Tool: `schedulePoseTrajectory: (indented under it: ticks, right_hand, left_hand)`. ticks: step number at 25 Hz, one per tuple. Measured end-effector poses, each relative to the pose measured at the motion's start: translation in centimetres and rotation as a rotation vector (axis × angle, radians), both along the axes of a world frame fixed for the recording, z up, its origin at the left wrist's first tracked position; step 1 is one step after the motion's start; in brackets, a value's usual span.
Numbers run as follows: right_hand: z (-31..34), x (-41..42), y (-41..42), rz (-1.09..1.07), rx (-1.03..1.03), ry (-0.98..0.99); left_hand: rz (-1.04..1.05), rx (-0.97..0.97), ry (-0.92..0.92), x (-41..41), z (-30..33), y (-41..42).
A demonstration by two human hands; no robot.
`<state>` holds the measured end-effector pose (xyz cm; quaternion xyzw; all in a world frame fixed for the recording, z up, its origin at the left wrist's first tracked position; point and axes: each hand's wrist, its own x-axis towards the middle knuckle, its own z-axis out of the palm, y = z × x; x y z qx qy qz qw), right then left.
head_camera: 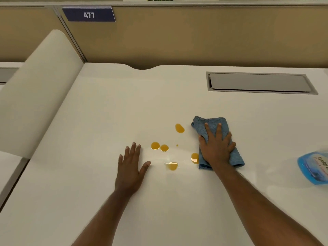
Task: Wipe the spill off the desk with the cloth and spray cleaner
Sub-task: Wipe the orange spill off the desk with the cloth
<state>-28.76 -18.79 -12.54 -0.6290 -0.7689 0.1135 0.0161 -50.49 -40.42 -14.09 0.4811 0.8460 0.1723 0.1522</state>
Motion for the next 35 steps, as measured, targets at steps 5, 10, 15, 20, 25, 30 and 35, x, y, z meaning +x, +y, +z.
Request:
schedulePoseTrajectory:
  ticks: [5, 10, 15, 20, 25, 30, 35]
  right_hand:
    - [0.4, -6.1, -2.6, 0.139, -0.008, 0.020]
    - [0.3, -11.2, -7.5, 0.356, -0.052, 0.042]
    - [-0.2, -11.8, -11.2, 0.491, -0.010, 0.036]
    - [-0.3, -6.0, -9.3, 0.241, 0.058, -0.031]
    - [0.4, 3.6, -5.8, -0.142, 0.092, -0.058]
    - [0.8, 10.3, -5.5, -0.339, 0.073, -0.017]
    - [1.1, 7.9, -6.7, -0.308, 0.100, 0.031]
  left_hand:
    - [-0.022, 0.014, -0.040, -0.6, 0.0, 0.1]
    - [0.029, 0.155, -0.180, -0.7, 0.4, -0.4]
    - [0.096, 0.280, -0.311, -0.6, 0.8, -0.7]
    - [0.071, 0.266, -0.277, -0.8, 0.7, -0.9]
    - [0.049, 0.271, -0.261, -1.0, 0.4, -1.0]
    - [0.057, 0.282, -0.275, -0.8, 0.4, -1.1]
    - [0.095, 0.289, -0.264, -0.4, 0.7, -1.5]
